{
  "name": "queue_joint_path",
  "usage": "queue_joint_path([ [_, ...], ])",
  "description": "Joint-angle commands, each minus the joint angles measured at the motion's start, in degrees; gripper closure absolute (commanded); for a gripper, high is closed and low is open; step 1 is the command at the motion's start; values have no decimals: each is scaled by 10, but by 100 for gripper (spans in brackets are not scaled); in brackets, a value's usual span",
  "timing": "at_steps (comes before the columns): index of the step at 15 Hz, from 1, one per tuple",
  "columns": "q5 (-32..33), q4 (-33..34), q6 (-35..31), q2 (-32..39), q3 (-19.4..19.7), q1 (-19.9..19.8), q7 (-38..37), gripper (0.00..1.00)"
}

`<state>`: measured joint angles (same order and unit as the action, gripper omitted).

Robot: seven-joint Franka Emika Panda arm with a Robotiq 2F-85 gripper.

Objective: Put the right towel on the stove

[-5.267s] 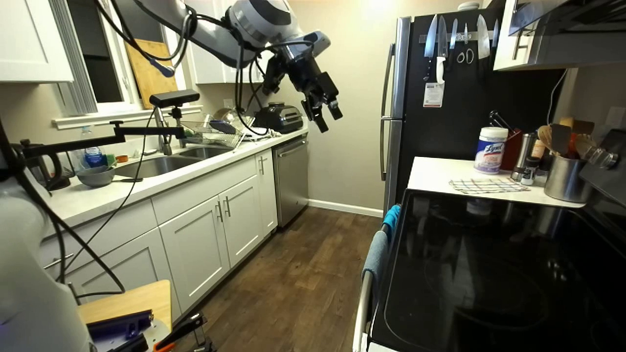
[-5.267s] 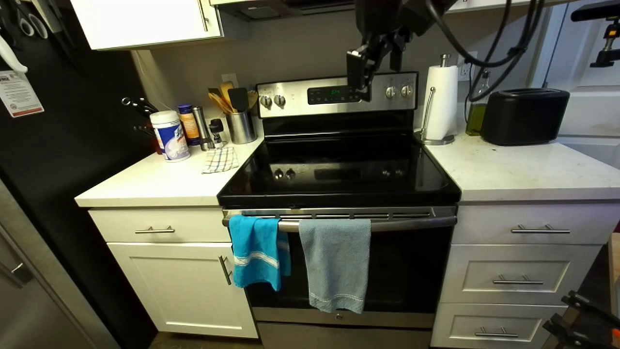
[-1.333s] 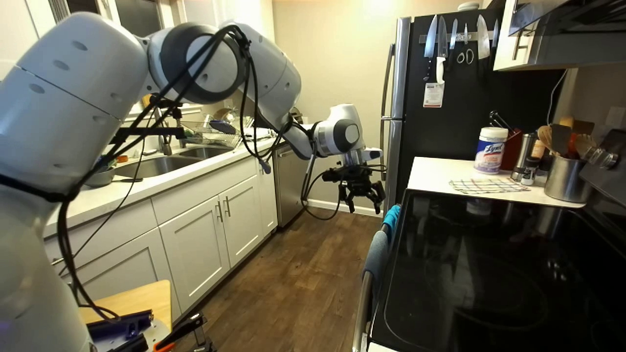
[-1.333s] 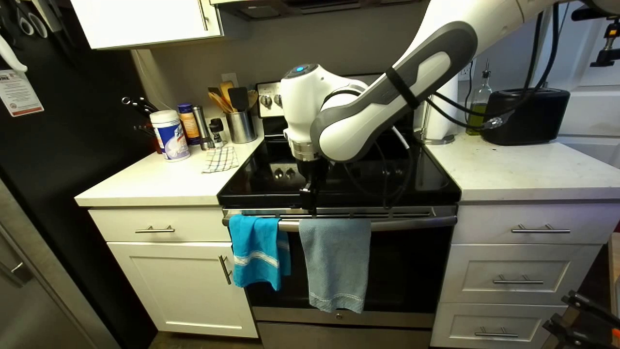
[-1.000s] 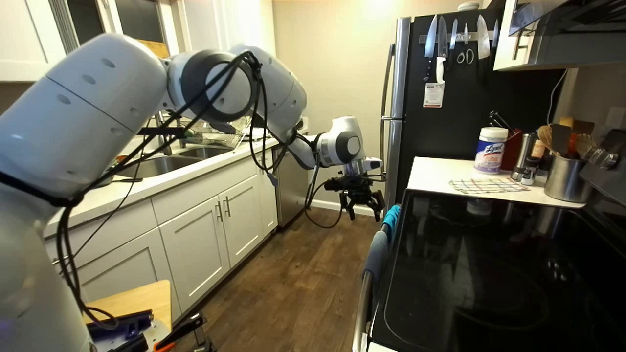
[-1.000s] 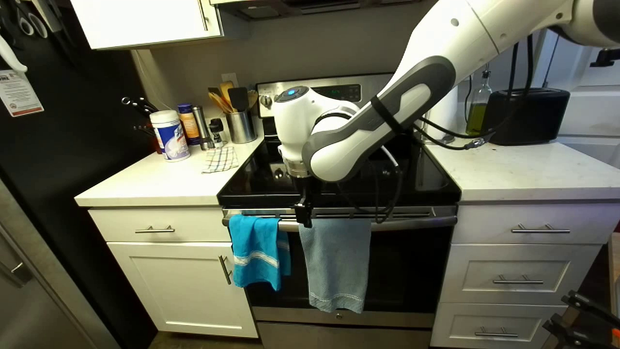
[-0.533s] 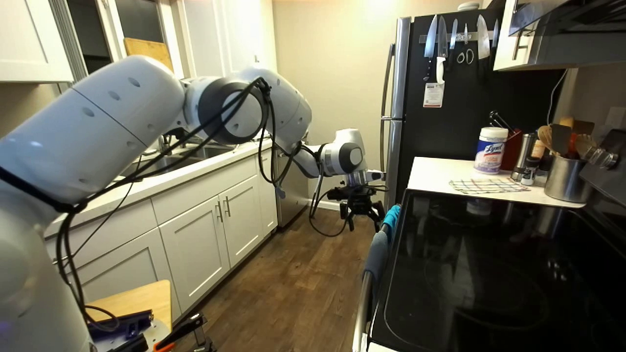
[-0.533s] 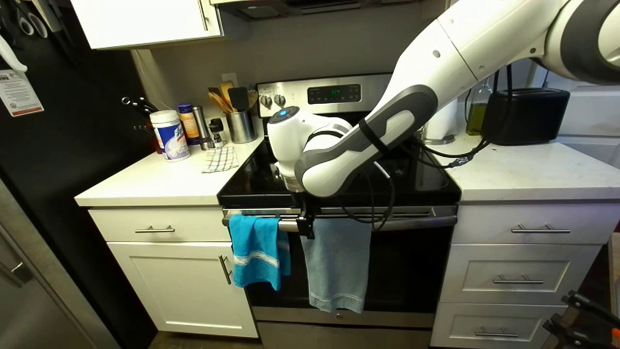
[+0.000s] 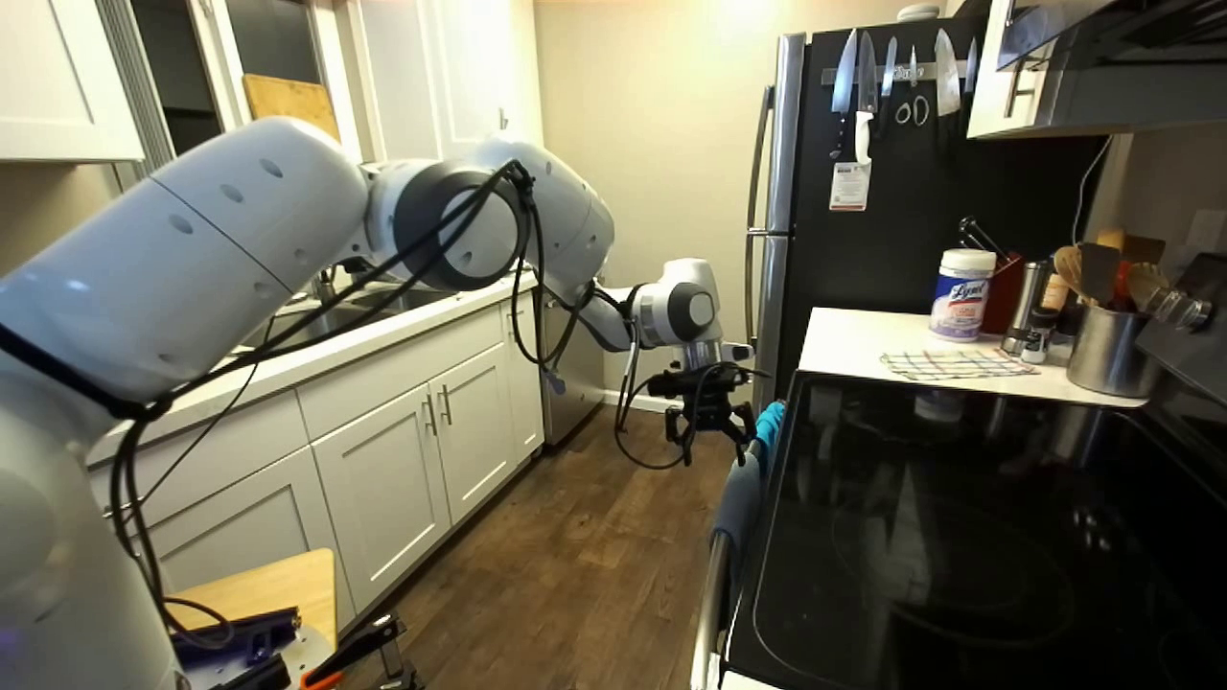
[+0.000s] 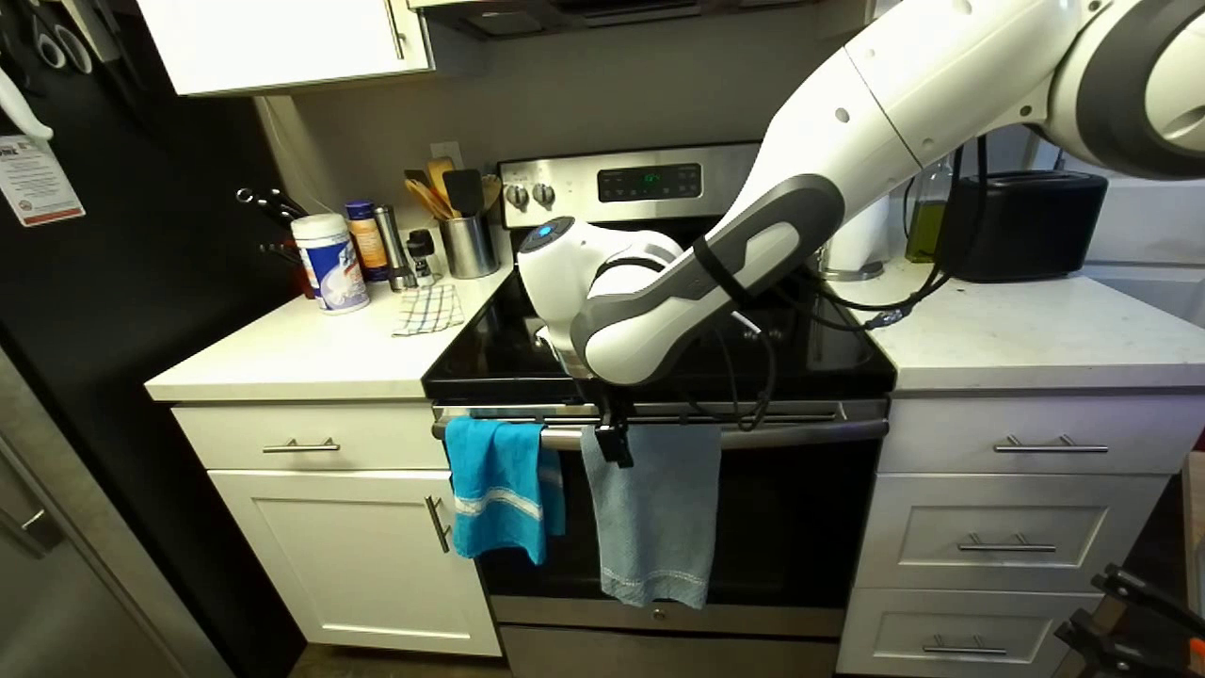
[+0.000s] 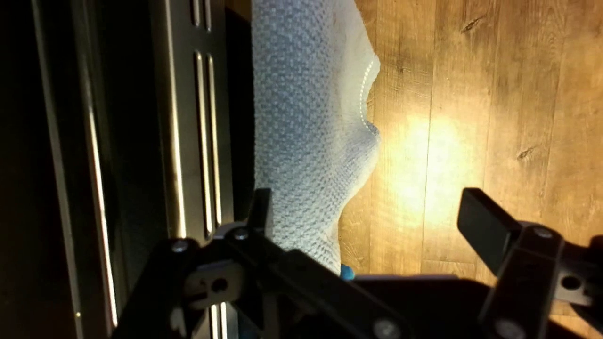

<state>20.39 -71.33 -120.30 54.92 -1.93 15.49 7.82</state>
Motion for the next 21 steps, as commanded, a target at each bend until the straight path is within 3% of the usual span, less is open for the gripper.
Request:
queue_joint_path([
  [1,15,8,7,11,7,1,33,0],
  [9,16,22,-46,46,20,-4,17,0],
  [15,11,-5,-111,32,22,-8,16,0],
  [21,5,-39,-122,8,15,-8,20,0],
])
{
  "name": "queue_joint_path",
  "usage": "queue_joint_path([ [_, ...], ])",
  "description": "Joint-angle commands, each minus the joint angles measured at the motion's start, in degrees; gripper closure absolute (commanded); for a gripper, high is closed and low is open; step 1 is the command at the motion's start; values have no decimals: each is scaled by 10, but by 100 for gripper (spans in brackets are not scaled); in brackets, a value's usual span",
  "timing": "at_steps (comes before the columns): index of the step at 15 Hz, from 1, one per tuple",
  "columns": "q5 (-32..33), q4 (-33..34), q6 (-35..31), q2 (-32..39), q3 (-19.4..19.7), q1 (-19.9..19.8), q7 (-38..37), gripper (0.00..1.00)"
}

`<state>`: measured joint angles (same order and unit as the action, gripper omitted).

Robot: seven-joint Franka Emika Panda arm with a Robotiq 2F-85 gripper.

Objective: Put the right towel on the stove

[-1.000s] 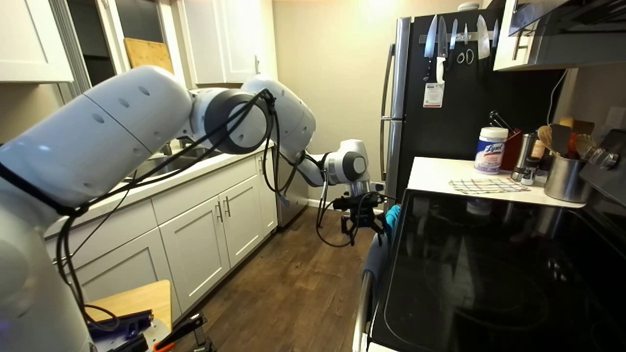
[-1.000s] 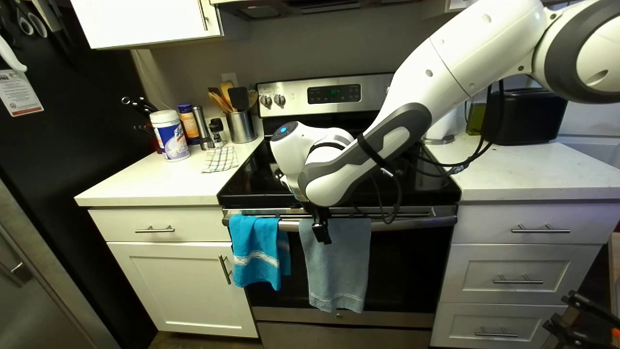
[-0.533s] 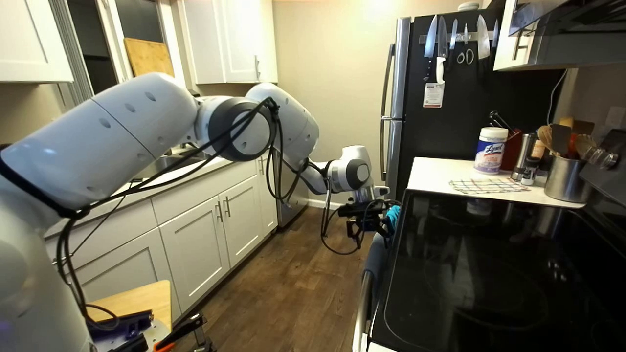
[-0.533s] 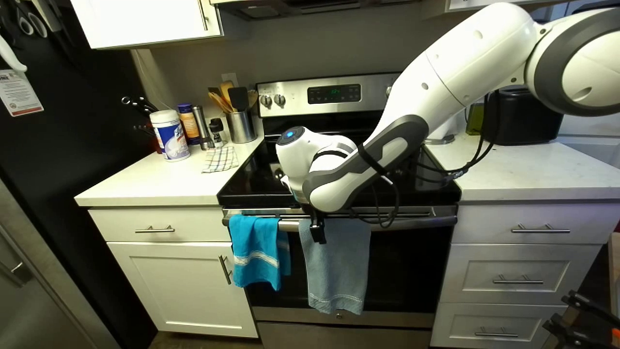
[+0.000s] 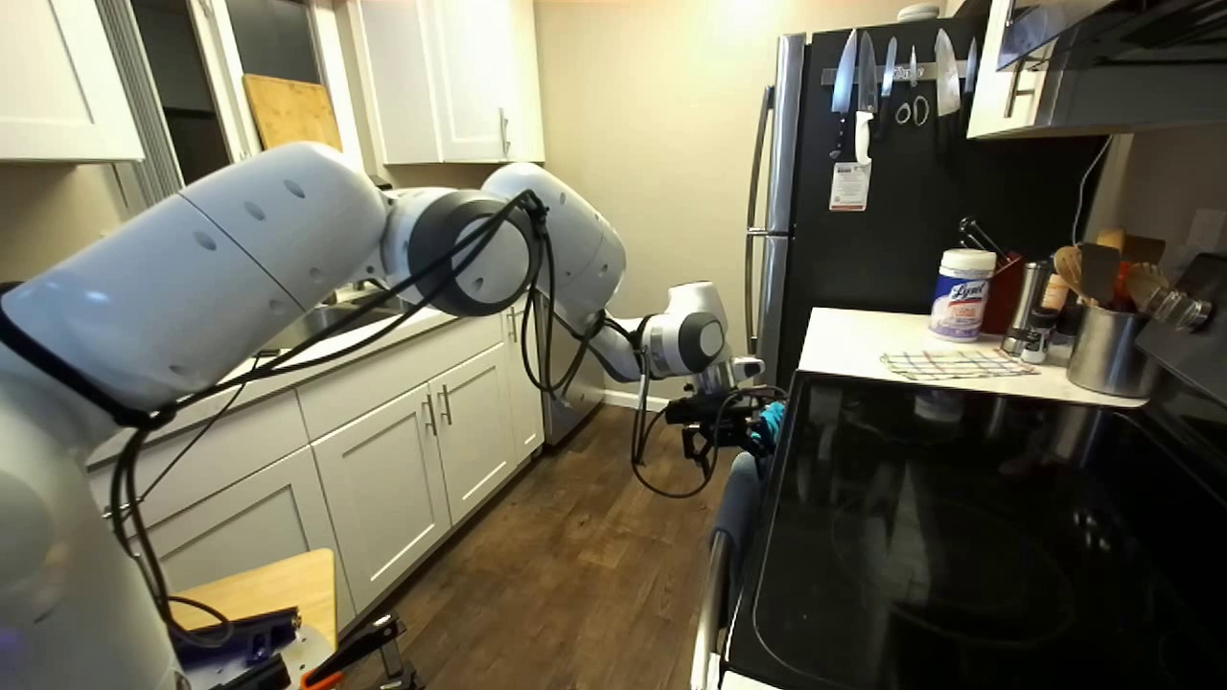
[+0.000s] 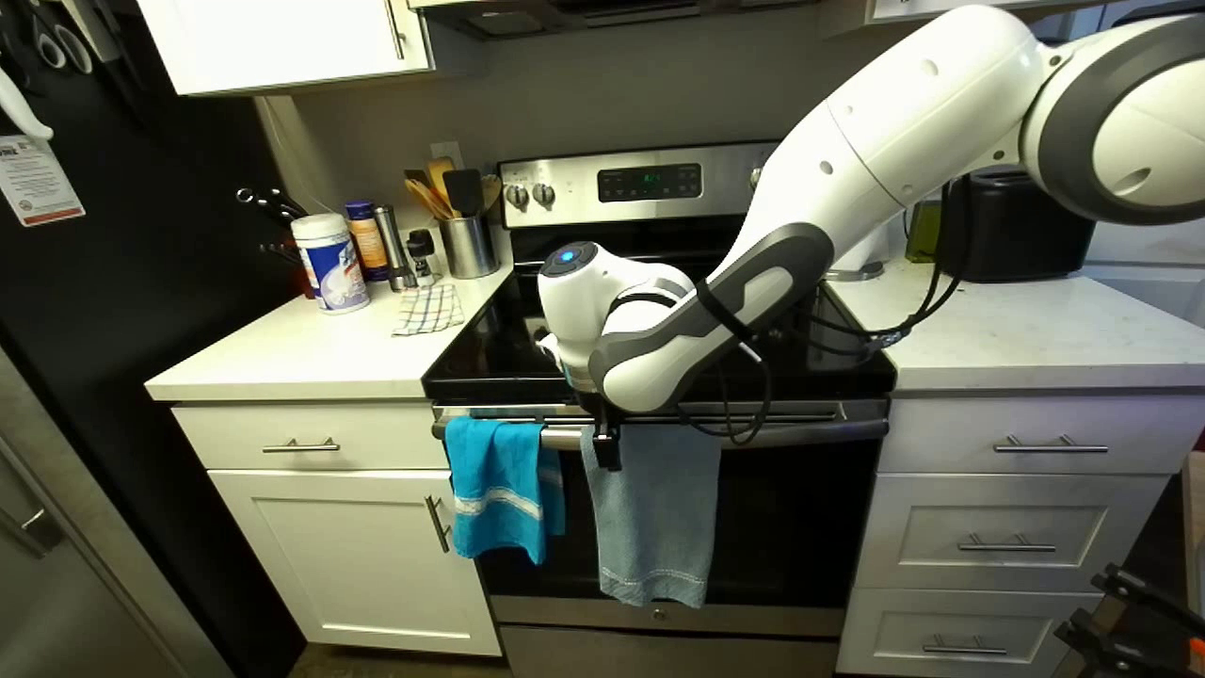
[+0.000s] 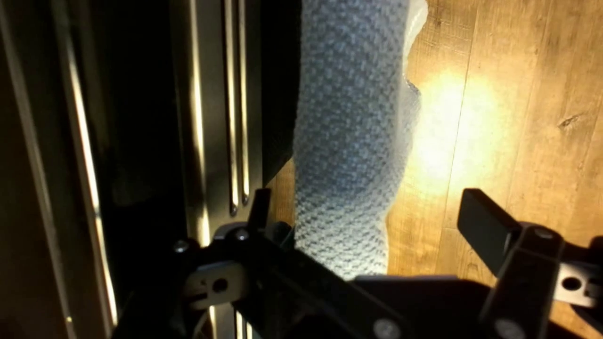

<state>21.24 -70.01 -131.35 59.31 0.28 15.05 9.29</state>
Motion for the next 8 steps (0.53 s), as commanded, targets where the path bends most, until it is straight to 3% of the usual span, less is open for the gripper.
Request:
queue_joint_path([
  [1,-3,-61,-14,-42,-8,-4,6,0],
  [8,0,-106,-18,-71,-8,-1,-8,0],
])
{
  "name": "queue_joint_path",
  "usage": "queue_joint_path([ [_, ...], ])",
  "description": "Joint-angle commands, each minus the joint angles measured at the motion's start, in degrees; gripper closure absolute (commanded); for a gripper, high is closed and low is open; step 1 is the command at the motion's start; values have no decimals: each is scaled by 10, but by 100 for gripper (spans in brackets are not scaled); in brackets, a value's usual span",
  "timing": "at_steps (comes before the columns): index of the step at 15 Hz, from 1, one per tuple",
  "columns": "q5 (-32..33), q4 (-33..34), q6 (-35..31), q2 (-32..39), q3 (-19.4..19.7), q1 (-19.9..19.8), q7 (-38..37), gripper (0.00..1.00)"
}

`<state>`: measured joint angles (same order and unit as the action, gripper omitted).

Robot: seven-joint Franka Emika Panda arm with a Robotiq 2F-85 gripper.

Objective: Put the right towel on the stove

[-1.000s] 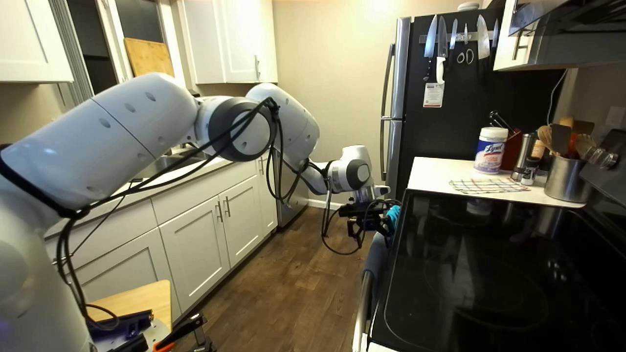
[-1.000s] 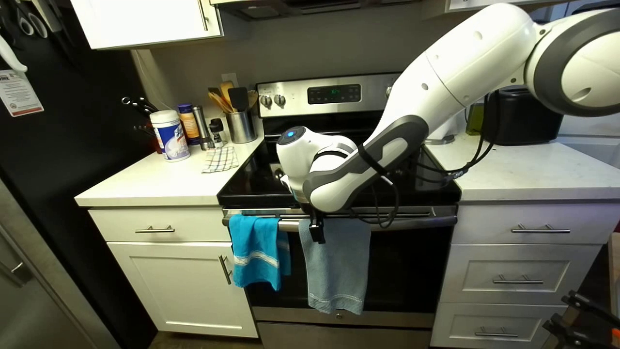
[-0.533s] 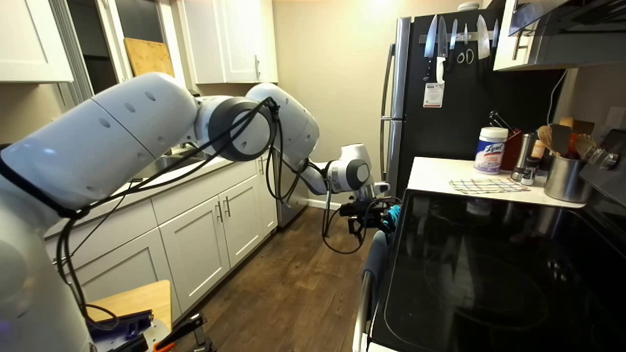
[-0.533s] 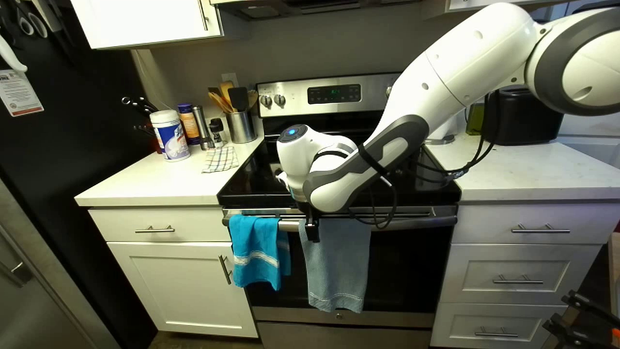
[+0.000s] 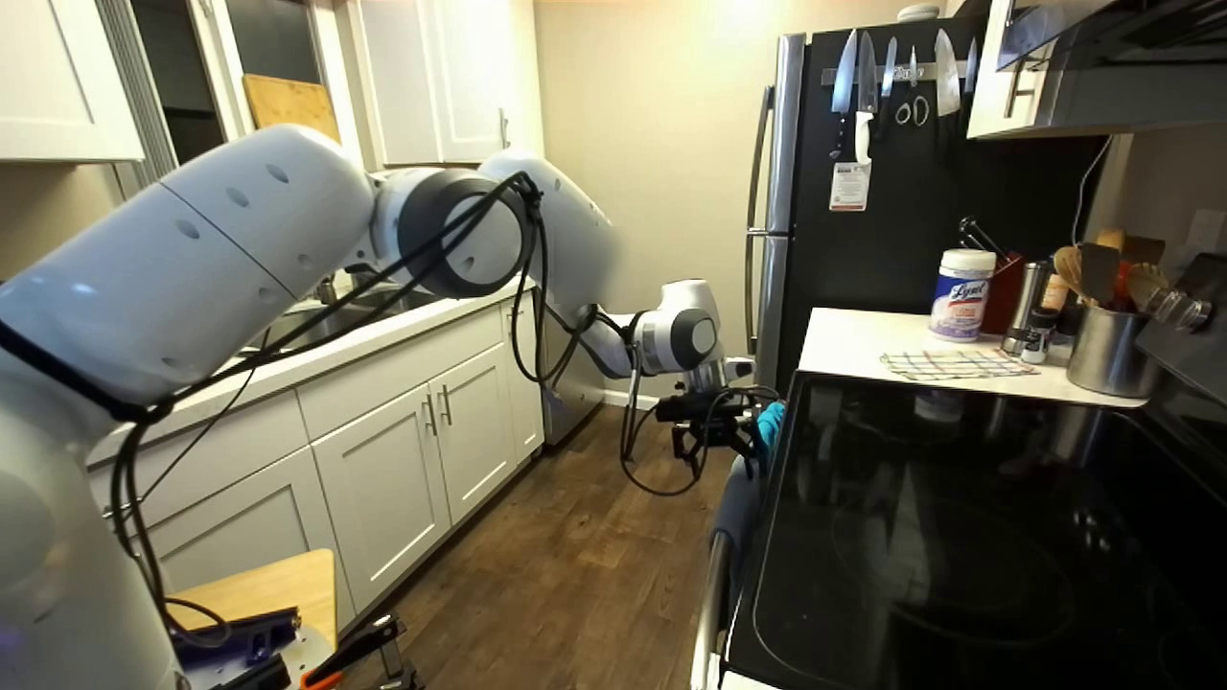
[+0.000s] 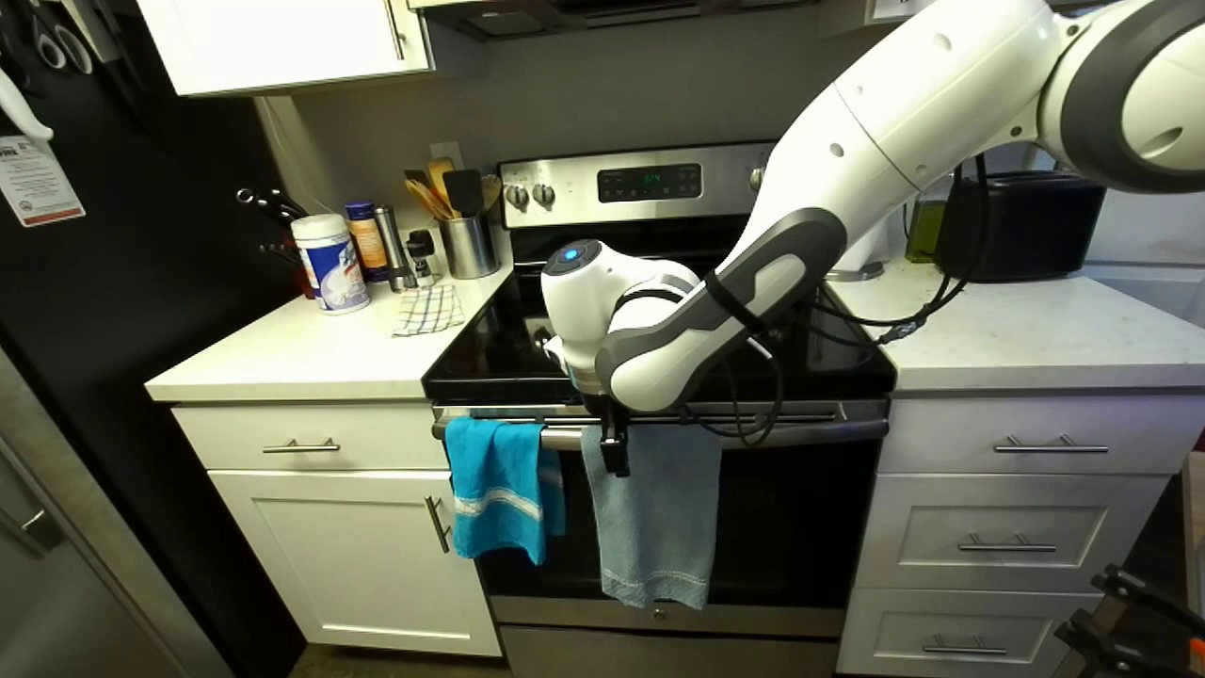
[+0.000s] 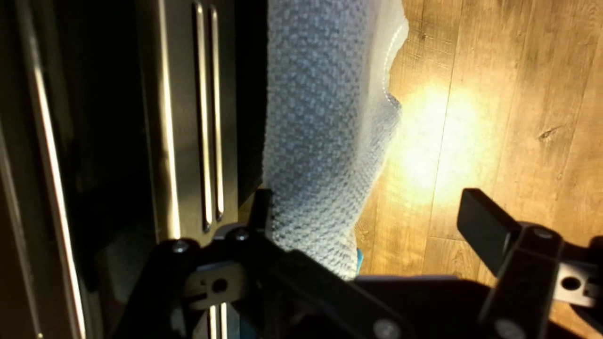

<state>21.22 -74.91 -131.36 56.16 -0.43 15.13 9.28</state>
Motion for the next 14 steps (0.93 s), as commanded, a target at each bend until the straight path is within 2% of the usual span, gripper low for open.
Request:
queue_joint_path([
  [1,2,-62,-21,-43,0,-2,-12,0],
  [14,-3,-62,-13,-45,6,-6,-30,0],
])
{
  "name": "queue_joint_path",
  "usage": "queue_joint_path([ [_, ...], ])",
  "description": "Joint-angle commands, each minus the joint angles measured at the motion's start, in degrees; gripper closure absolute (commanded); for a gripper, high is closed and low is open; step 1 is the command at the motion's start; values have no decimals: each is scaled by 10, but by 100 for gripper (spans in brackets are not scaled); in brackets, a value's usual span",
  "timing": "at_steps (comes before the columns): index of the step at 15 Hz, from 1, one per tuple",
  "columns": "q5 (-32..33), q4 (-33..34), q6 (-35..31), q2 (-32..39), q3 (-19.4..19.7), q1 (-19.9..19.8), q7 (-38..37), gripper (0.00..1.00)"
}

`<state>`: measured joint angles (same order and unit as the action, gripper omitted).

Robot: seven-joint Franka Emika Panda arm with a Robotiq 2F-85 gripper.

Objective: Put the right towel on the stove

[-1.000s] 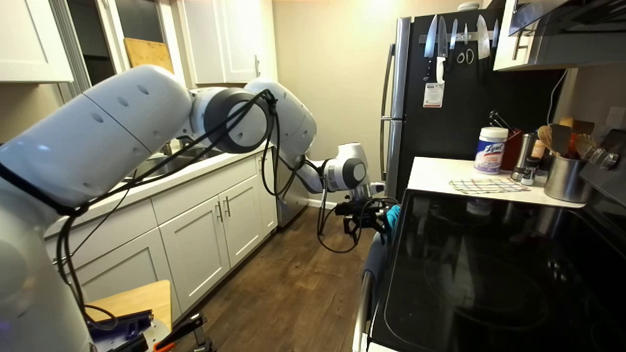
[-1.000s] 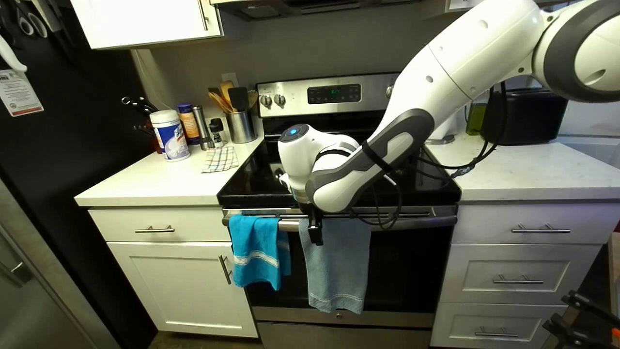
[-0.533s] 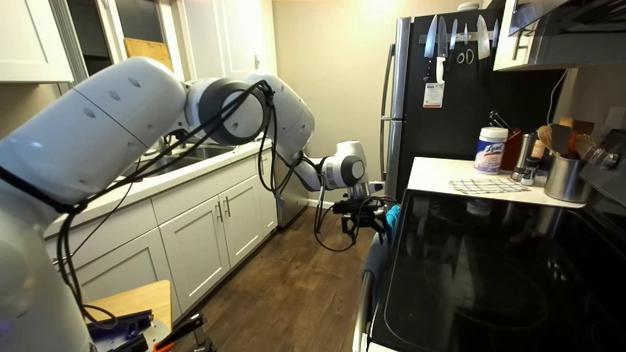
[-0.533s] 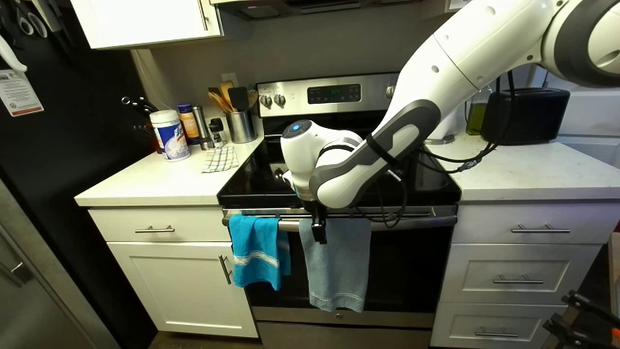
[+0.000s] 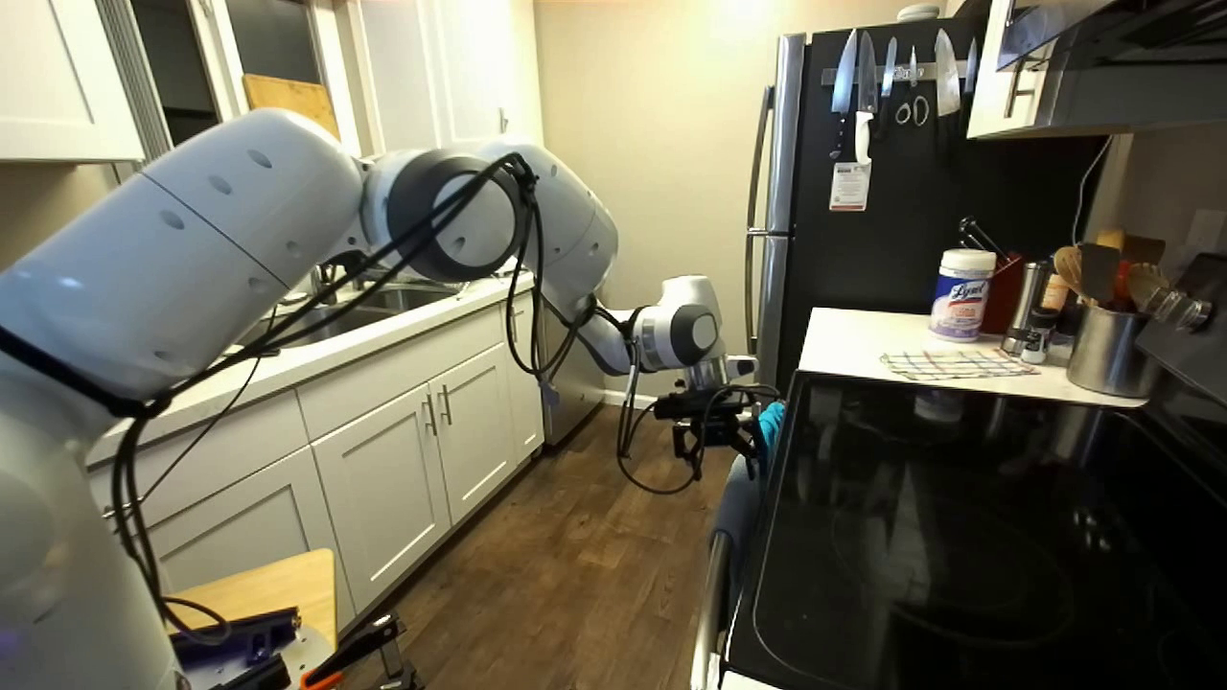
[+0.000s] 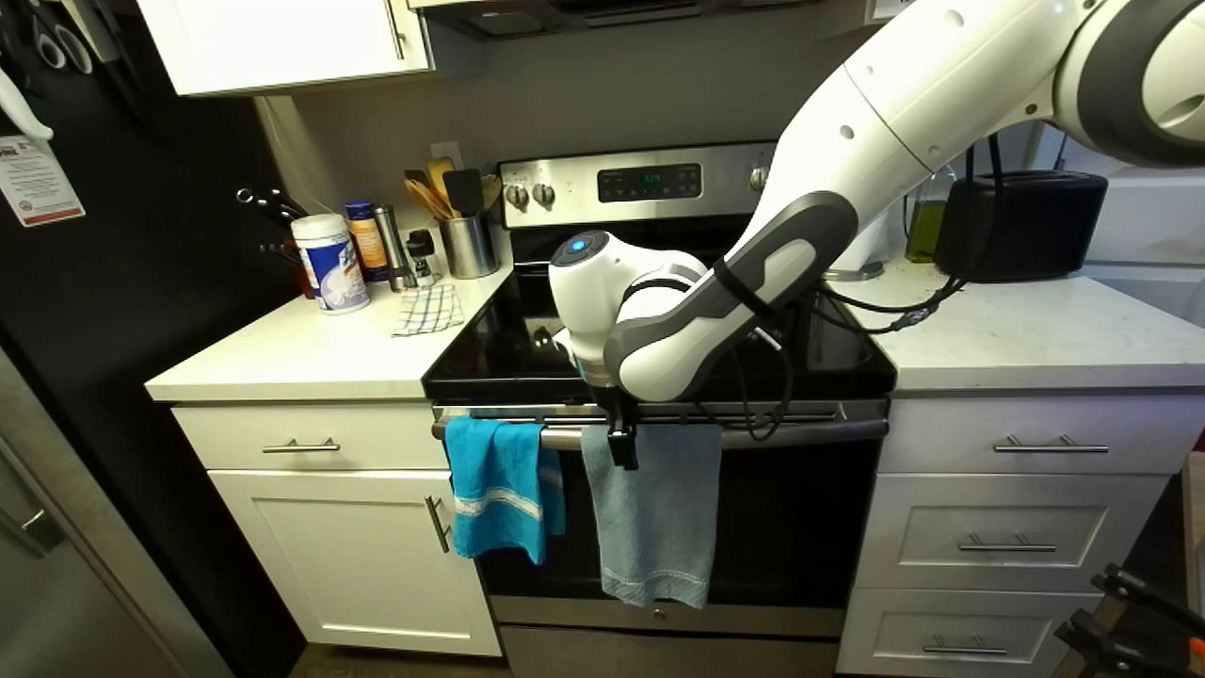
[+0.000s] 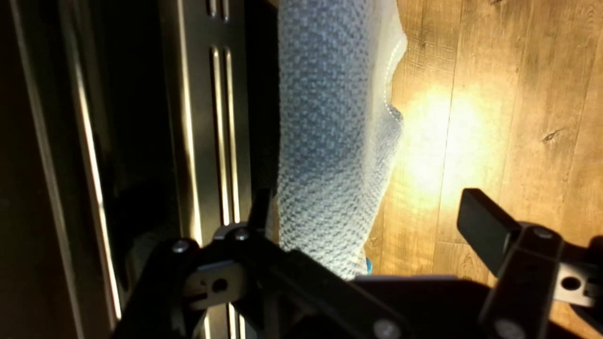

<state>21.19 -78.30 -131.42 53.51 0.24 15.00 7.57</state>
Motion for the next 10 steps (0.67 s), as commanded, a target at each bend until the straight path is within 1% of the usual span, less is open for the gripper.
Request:
queue_joint_path([
  [1,-4,-27,-12,-18,-1,-5,-12,0],
  [2,-4,-27,-12,-18,-1,-6,-12,0],
  [3,-4,-25,-13,-17,-2,-6,-10,25],
  [4,-4,-25,-13,-17,-1,-6,-10,26],
  [7,-3,-23,-13,-17,-2,-6,-8,47],
  [10,-3,-21,-12,-18,0,-6,-8,66],
])
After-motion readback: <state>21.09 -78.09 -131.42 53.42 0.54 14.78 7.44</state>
